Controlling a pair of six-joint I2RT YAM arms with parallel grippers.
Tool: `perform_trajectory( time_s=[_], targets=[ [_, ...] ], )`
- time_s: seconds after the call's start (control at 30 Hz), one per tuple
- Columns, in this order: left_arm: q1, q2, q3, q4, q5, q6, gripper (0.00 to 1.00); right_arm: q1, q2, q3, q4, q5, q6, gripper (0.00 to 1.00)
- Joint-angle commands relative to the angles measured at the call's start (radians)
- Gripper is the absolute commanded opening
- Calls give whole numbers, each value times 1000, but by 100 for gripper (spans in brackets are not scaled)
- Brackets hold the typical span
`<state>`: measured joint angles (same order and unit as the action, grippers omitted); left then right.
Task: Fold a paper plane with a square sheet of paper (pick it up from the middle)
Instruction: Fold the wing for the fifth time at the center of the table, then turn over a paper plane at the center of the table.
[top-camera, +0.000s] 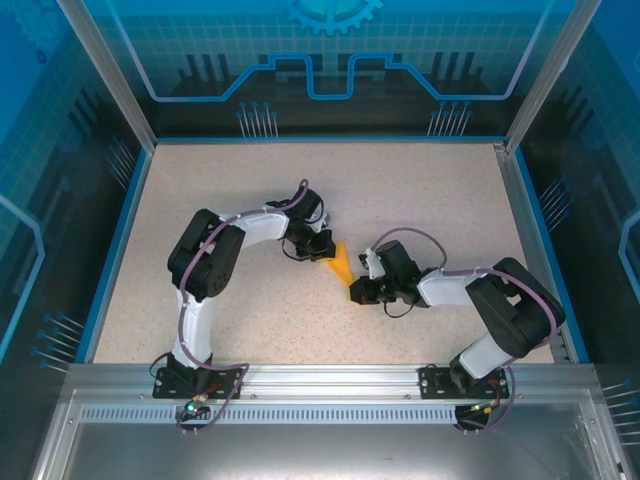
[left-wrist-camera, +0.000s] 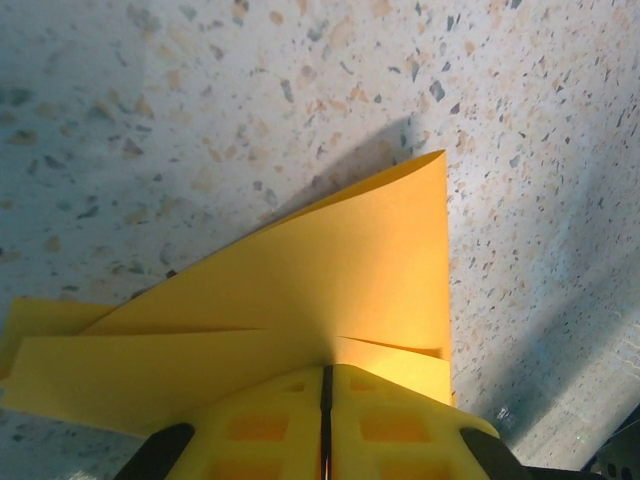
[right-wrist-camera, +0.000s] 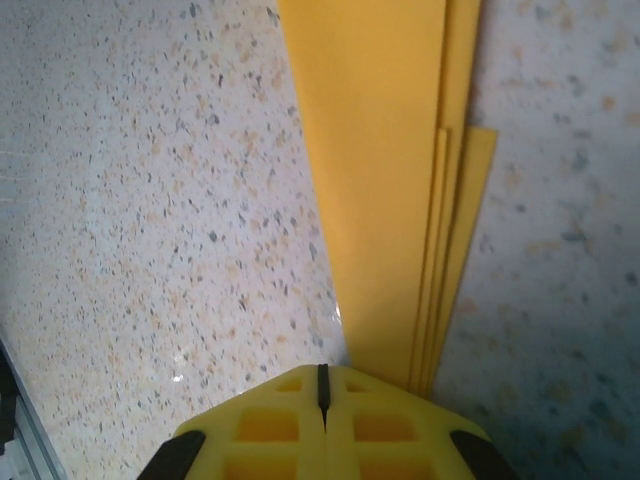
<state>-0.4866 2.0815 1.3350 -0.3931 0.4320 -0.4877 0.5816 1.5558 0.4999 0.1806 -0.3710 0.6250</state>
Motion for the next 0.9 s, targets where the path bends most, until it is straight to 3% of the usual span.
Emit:
perform_trajectory(
  time_s=[0.0,0.27,0.33,0.53,0.7,0.87],
  targets=[
    [13,86,-16,-69,-165,34,10,0,-1,-101,-255,4,33,3],
    [13,77,-2,-62,-116,27,11,-15,-171,-71,-349,60,31,6],
    [12,59,4,-39,-57,17,12,-20,-240,-39,-346,94,42,12],
    [2,-80,19,-28,25,-26,20,-39,-388,37,-385,260,85,41],
    [-22,-201,34,-113,-79,-54,36,-60,-425,75,-462,407,95,63],
    [-86,-215,73,-241,-262,-101,47,-78,-381,114,-492,434,115,69]
  ],
)
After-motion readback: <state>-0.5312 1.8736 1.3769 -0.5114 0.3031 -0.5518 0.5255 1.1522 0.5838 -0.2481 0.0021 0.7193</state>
